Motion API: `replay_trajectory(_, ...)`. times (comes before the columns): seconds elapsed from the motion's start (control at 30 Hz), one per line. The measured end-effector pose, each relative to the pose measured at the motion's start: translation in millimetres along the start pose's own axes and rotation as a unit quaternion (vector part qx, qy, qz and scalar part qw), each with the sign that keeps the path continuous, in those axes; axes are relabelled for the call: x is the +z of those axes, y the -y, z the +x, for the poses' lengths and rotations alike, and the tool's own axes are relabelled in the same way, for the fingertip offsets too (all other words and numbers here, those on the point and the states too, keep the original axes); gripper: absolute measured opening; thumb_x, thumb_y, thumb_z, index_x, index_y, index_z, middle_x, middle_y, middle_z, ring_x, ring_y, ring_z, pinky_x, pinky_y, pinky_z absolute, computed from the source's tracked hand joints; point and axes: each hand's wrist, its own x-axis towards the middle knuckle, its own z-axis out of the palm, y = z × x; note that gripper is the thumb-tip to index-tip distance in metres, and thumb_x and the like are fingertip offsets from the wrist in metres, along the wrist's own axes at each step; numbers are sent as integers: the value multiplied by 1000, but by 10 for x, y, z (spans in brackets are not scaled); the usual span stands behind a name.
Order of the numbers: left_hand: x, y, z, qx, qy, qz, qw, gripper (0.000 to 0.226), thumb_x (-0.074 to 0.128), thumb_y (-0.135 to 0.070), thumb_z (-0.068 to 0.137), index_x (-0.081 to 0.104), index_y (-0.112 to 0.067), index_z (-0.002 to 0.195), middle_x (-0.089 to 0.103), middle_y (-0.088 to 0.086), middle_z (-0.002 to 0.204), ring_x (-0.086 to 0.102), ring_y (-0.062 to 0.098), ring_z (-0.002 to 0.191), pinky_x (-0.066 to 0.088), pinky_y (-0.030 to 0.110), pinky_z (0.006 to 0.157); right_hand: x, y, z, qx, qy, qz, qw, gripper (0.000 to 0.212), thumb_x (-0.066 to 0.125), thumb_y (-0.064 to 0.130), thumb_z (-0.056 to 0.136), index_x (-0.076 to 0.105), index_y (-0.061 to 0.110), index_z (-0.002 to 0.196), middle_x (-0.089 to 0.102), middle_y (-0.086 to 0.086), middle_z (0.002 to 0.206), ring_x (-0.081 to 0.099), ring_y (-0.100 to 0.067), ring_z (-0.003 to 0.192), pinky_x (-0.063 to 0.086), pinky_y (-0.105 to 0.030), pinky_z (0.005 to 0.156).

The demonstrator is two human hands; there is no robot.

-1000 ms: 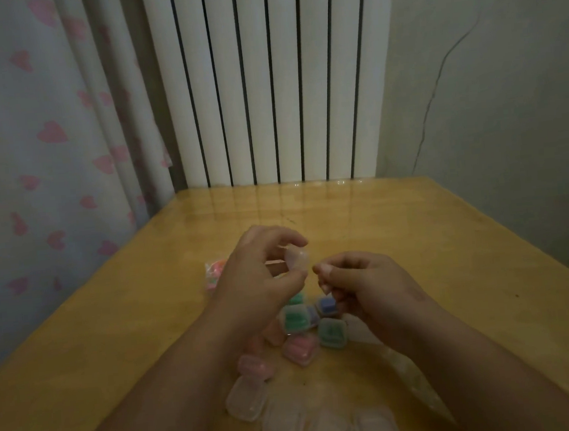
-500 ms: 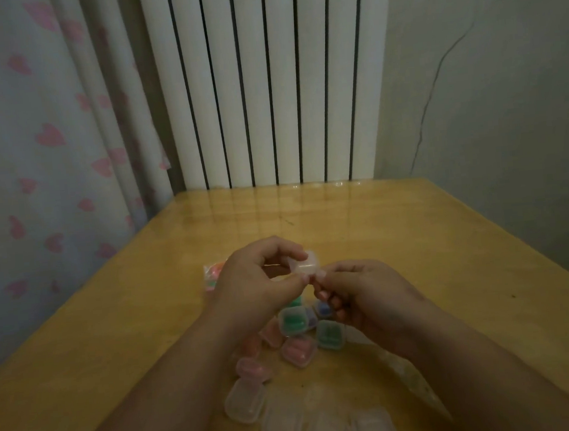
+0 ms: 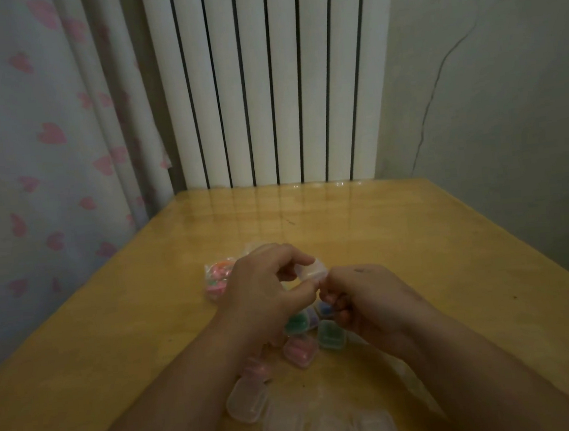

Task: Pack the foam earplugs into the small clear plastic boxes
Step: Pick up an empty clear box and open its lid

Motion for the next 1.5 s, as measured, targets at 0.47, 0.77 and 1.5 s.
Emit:
replay_trajectory(0.47,-76,-72,57,-132,17,-189,973,47,47,3,91,73,-36,100,65,0,77,70,22,70,62,42,69,-80,52,-22,-41,-24,-78,996,14,62,8,87,73,1,91,56,-5,65,46,-12,55,37,-23,50)
replay_trajectory(0.77,-117,-104,33,-127,36,-86,988,39,81,-11,73,69,-43,91,69,-18,95,64,-6,82,47,8,64,-108,52,-16,-118,-92,-29,988,8,65,4,89,68,3,96,68,-11,76,62,-14,60,54,-21,54)
replay_trajectory(1.5,-105,-169,21,-168,54,-166,970,38,82,-2,72,72,-24,102,70,-9,90,68,-3,74,56,16,66,-40,-31,9,-287,-188,-351,872,6,68,48,81,64,44,81,55,18,85,46,11,82,30,-11,59)
